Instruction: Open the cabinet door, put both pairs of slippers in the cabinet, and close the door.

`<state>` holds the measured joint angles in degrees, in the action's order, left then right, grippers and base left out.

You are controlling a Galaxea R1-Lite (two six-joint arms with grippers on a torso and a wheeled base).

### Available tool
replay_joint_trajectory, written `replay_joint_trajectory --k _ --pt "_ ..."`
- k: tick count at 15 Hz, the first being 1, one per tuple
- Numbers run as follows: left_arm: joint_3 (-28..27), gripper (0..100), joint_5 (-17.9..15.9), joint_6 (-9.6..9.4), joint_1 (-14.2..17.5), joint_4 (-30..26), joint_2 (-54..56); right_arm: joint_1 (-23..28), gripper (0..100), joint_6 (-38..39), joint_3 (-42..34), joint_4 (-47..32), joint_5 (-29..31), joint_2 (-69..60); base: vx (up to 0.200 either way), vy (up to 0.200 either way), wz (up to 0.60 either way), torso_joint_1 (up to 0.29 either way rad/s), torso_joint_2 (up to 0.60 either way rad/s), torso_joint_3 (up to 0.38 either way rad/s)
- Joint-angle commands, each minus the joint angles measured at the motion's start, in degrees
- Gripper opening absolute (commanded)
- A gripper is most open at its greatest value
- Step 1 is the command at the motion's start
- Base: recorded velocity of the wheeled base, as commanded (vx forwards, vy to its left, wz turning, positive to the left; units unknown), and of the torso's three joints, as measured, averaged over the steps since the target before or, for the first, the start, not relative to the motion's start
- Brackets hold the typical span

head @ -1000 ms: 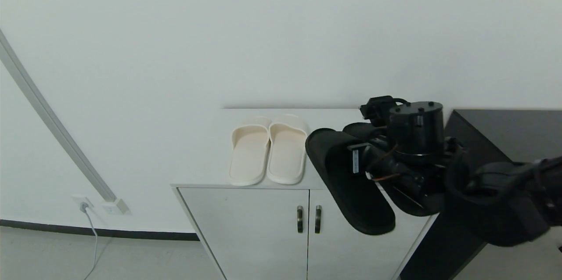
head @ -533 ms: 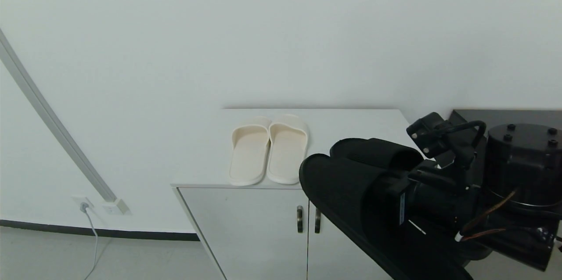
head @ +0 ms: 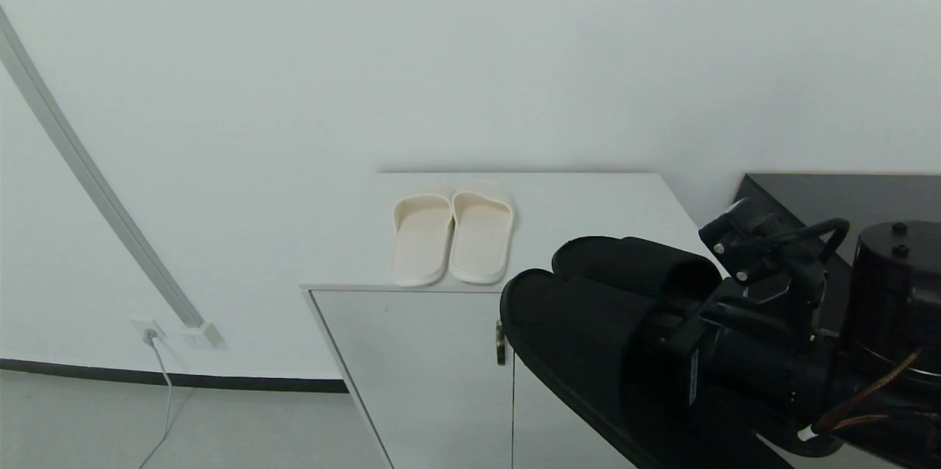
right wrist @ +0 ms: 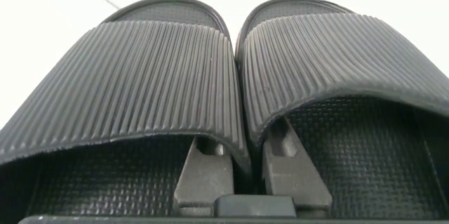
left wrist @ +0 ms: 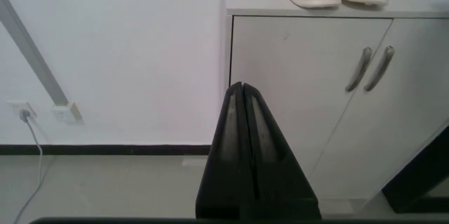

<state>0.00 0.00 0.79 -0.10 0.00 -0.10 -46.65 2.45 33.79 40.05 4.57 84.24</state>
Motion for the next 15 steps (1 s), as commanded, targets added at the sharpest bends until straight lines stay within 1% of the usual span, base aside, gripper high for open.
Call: replay_joint_trajectory --k 1,13,15 --pt "0.0 0 0.09 0.0 0.01 0.0 0.01 -0.02 0 -0.08 -0.22 -0.06 0.0 0.14 0.0 0.0 0.0 0.0 0.0 0.0" --pt "0.0 0 0.09 0.09 0.01 0.0 0.01 -0.19 0 -1.04 -2.33 0.03 0.0 0.75 0.0 0.0 0.0 0.0 0.0 0.0" --pt "0.0 0 0.18 0.09 0.01 0.09 0.01 -0.19 0 -2.1 -2.85 0.12 -0.18 0.75 0.0 0.0 0.0 -0.11 0.23 0.137"
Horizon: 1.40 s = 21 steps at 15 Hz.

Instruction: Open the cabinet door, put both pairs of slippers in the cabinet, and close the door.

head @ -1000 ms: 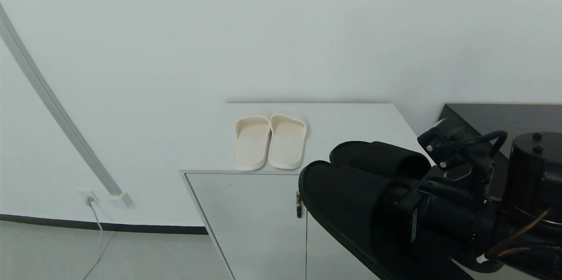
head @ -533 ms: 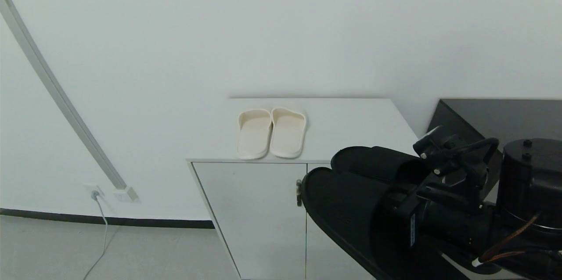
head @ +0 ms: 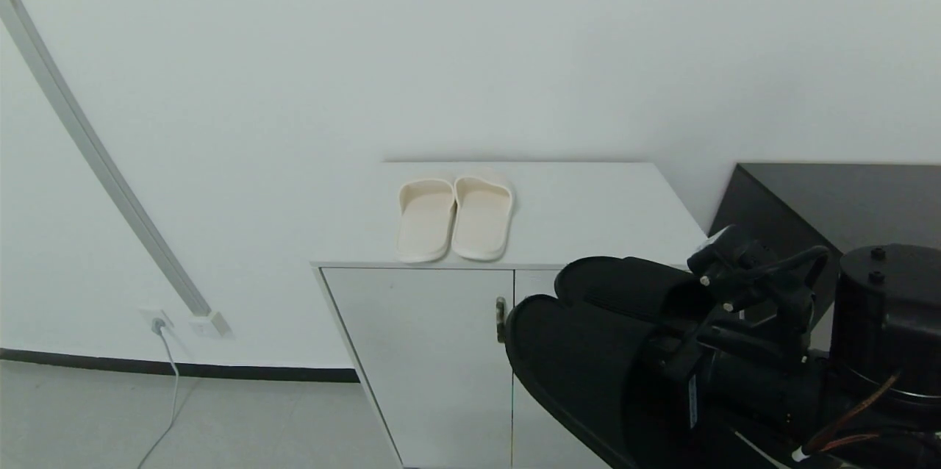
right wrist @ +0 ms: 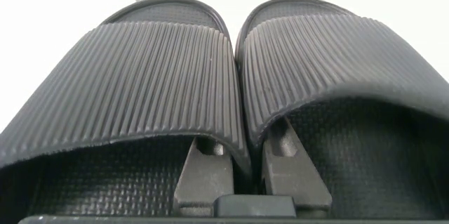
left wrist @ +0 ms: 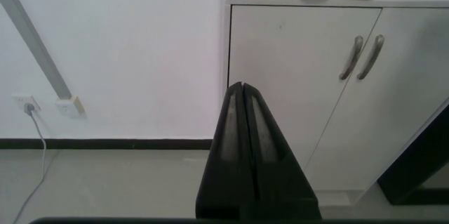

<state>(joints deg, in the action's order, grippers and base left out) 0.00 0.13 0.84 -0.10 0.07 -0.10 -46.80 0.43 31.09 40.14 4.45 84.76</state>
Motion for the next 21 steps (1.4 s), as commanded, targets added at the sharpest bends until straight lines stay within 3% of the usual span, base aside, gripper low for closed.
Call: replay_joint_trajectory --k 1,7,8,21 --pt "0.0 0 0.04 -0.05 0.01 0.01 0.01 -0.05 0 -0.08 -0.15 0.02 -0.06 0.32 0.0 0.0 0.0 -0.188 0.46 0.251" --pt "0.0 0 -0.13 -0.4 0.01 -0.07 0.01 -0.22 0 -0.16 -0.68 0.02 -0.06 0.4 0.0 0.0 0.0 -0.216 0.53 0.303" --pt "0.0 100 -0.13 -0.4 0.01 -0.07 0.01 -0.4 0 -0.16 -0.76 0.02 0.03 0.4 0.0 0.0 0.0 -0.212 0.53 0.315" --pt "0.0 100 -0.05 -0.31 0.01 -0.07 0.01 -1.19 0 -0.25 -1.91 0.02 0.12 0.32 0.0 0.0 0.0 -0.169 0.49 0.322"
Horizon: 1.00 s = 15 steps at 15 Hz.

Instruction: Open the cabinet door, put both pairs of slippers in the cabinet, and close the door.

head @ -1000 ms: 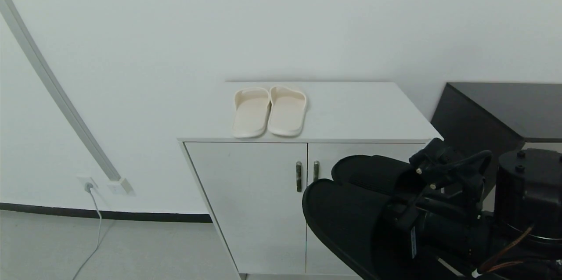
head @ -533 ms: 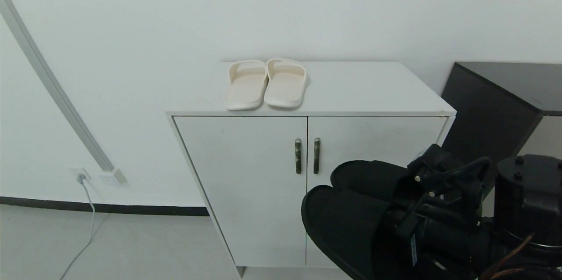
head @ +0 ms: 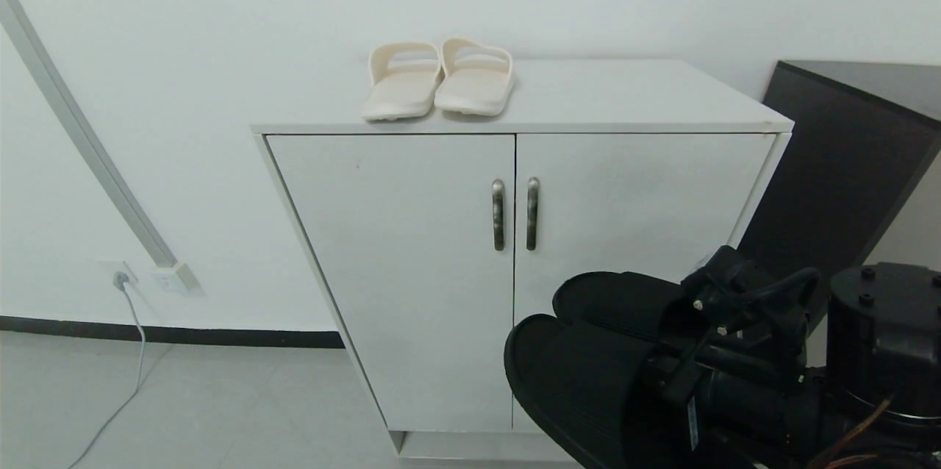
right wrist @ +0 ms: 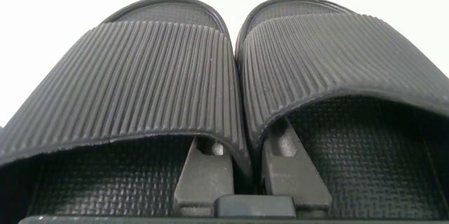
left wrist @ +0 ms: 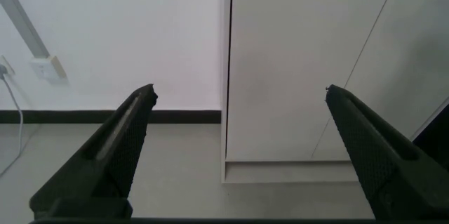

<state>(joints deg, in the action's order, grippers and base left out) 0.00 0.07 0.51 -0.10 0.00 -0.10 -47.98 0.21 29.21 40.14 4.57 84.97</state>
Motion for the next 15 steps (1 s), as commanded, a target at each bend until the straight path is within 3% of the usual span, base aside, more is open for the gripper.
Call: replay_joint_trajectory --k 1,9,13,14,15 --pt "0.0 100 0.01 0.02 0.01 0.0 0.01 -0.01 0 -0.03 -0.03 0.02 0.0 0.11 0.0 0.0 0.0 -0.115 0.47 0.344" --pt "0.0 100 -0.16 -0.07 0.01 0.0 0.01 -0.09 0 -1.17 -0.82 0.11 -0.09 0.11 0.0 0.0 0.0 -0.049 0.42 0.364" --pt "-0.09 100 0.1 -0.42 0.01 0.0 -0.43 -0.09 0 -1.53 -0.91 0.02 -0.18 0.29 0.0 0.0 0.0 -0.001 0.07 0.066" --pt "-1.05 100 -0.34 -1.3 -0.17 0.18 -2.45 -0.18 0 -1.53 -0.91 0.11 -0.18 0.29 0.0 0.0 0.0 0.0 0.0 0.0" --pt "-5.62 100 -1.22 0.02 -0.25 0.35 -6.32 -0.18 0 -1.53 -0.91 0.02 -0.18 0.29 0.0 0.0 0.0 0.0 0.0 0.0"
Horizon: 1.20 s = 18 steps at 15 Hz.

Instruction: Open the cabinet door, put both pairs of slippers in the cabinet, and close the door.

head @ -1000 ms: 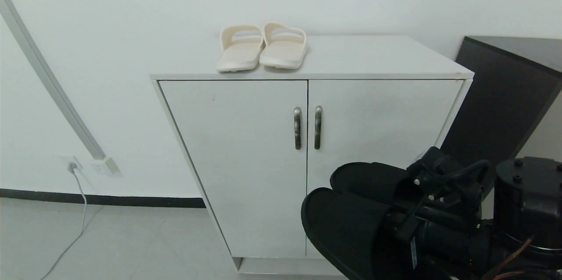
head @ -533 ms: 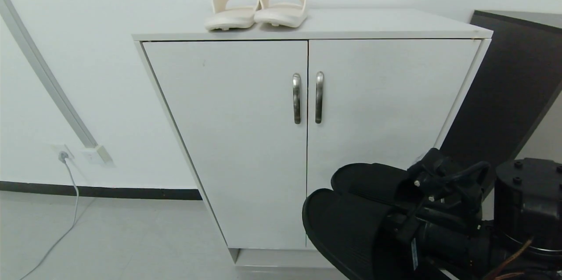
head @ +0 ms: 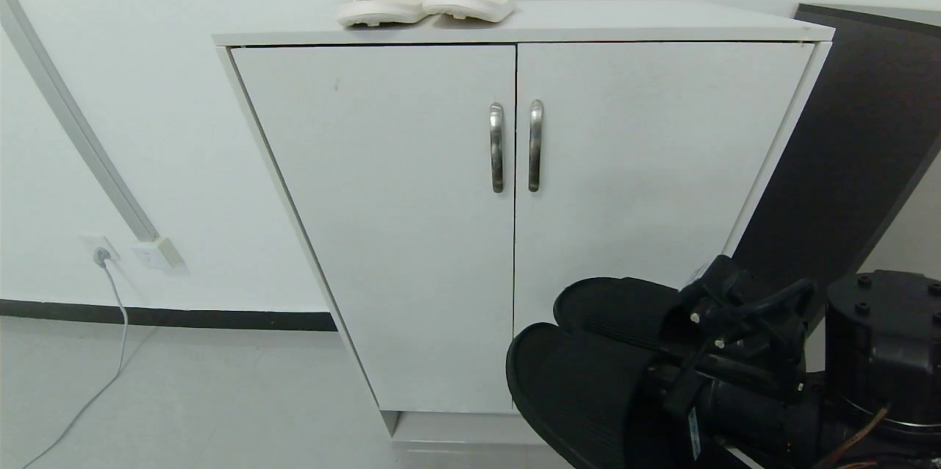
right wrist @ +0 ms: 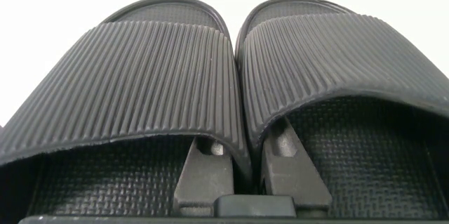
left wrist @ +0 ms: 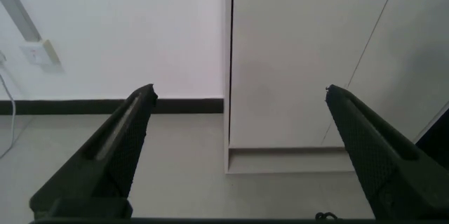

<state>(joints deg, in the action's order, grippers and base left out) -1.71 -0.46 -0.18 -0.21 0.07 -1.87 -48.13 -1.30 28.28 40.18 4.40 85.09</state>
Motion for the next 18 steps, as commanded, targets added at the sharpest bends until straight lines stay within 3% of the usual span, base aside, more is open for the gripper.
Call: replay_joint_trajectory --k 1,4,7,8,11,14,18 --pt "-8.75 100 -2.26 2.2 -0.23 0.28 -8.95 -0.21 0 -0.01 -0.42 0.07 0.08 0.16 0.0 0.0 0.0 0.0 0.0 0.0" --pt "-15.17 100 -9.56 1.85 -0.23 1.95 -23.27 -0.39 0 -0.1 -0.68 0.25 -0.01 0.16 0.0 0.0 0.0 0.0 0.0 0.0" --pt "-16.05 100 -20.45 1.76 -2.25 15.66 -39.27 -0.74 0 -0.8 -0.86 0.34 0.43 0.52 0.0 0.0 0.0 0.0 0.0 0.0" --pt "-17.54 100 -21.6 1.76 -4.1 18.91 -43.75 -0.74 0 -0.98 -0.95 0.34 0.26 0.6 0.0 0.0 0.0 0.0 0.0 0.0" --pt "-23.61 100 -20.45 1.94 -15.0 23.75 -53.68 -0.91 0 -0.98 -1.04 0.34 0.61 0.87 0.0 0.0 0.0 0.0 0.0 0.0" --pt "-31.69 100 -15.27 3.0 -26.07 23.92 -62.21 -1.18 0 -0.98 -1.21 0.34 0.61 0.87 0.0 0.0 0.0 0.0 0.0 0.0" --pt "-39.69 100 -10.26 3.08 -36.27 30.34 -74.16 -1.35 0 -0.98 -1.3 0.25 0.61 0.87 0.0 0.0 0.0 0.0 0.0 0.0"
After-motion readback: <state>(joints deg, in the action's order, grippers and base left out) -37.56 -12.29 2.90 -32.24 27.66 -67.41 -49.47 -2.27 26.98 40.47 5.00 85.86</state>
